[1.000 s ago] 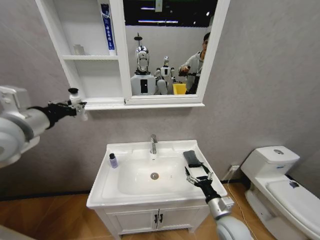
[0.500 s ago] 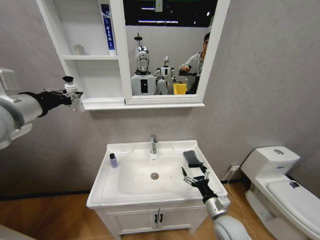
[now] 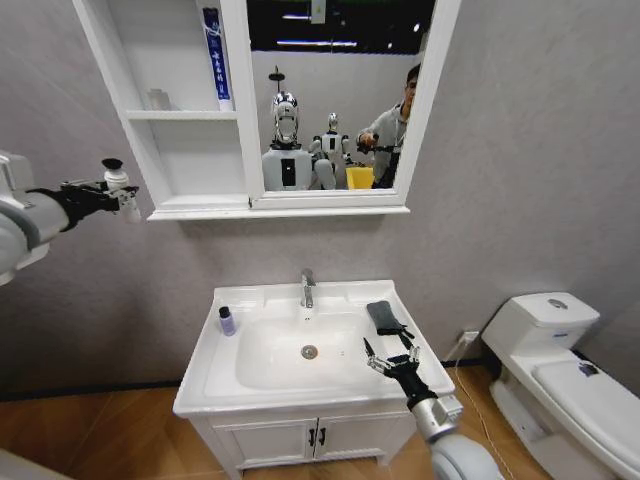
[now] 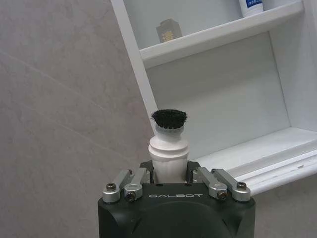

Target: Move facial cleanser and shampoo from washbasin to cabinet, then wipe washbasin with towel.

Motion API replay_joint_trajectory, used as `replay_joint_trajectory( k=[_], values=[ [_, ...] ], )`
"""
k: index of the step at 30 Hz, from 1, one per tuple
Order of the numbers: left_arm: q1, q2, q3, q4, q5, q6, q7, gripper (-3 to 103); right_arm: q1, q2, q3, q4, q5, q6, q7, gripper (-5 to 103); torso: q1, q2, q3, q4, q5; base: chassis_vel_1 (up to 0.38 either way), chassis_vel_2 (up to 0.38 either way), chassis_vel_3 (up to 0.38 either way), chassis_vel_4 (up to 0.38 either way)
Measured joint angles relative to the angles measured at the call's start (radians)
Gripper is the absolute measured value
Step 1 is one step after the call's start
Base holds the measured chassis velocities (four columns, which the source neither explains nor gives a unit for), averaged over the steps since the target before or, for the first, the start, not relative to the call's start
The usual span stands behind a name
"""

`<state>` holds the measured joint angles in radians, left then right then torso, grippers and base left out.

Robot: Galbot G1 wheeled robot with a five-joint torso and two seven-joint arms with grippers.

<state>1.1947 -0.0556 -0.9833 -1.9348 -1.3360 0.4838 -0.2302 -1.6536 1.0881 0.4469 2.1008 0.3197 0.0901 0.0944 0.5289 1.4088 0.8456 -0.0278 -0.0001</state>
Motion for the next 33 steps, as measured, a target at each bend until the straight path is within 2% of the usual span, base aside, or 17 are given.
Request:
replay_joint_trajectory(
  k=[4,7,10,11,13,17,18,24,33],
  values=[
    [0.0,0.005,0.0,0.026,0.006,-0.011,0.025,32,0.006,-0.004,-0.004,-0.007,-0.001,-0.003,0.0,100,0.0,0.0,0.0,0.0003,-0.0001,0.0,0.0,0.0,0.0],
    [-0.002,0.02,-0.013,0.029,-0.024,-0.011,0.043,32,0.011,-0.007,-0.004,-0.014,-0.001,-0.008,0.0,100,0.0,0.0,0.0,0.0003,-0.0001,0.0,0.0,0.0,0.0],
    [-0.007,0.044,-0.033,0.0,-0.156,-0.002,0.039,32,0.013,-0.008,-0.003,-0.02,-0.001,-0.009,0.0,100,0.0,0.0,0.0,0.0001,0.0003,0.0,0.0,0.0,0.0],
    [-0.012,0.055,-0.038,-0.012,-0.228,-0.002,0.028,32,0.014,-0.008,-0.003,-0.025,-0.001,-0.009,0.0,100,0.0,0.0,0.0,-0.0001,0.0002,0.0,0.0,0.0,0.0],
    [-0.012,0.065,-0.041,-0.014,-0.257,-0.005,0.025,32,0.016,-0.007,-0.003,-0.027,-0.001,-0.009,0.0,100,0.0,0.0,0.0,-0.0001,0.0003,0.0,0.0,0.0,0.0],
    [0.003,0.103,-0.055,0.0,-0.297,-0.014,0.038,32,0.024,-0.005,-0.004,-0.035,-0.001,-0.009,0.0,100,0.0,0.0,0.0,0.0002,0.0001,0.0,0.0,0.0,0.0],
    [0.019,0.131,-0.072,0.013,-0.32,-0.008,0.048,32,0.03,-0.006,-0.005,-0.044,0.0,-0.008,-0.001,100,0.0,0.0,0.0,0.0002,0.0,0.0,0.0,0.0,0.0],
    [0.056,0.194,-0.1,0.045,-0.375,0.012,0.088,32,0.052,-0.002,-0.011,-0.06,0.002,-0.006,-0.003,100,0.0,0.0,0.0,0.0001,0.0003,0.0,0.0,0.0,0.0],
    [0.072,0.241,-0.121,0.044,-0.433,0.019,0.097,32,0.061,-0.005,-0.005,-0.075,0.009,0.002,-0.012,100,0.0,0.0,0.0,0.0002,0.0,0.0,0.0,0.0,0.0]
  ],
)
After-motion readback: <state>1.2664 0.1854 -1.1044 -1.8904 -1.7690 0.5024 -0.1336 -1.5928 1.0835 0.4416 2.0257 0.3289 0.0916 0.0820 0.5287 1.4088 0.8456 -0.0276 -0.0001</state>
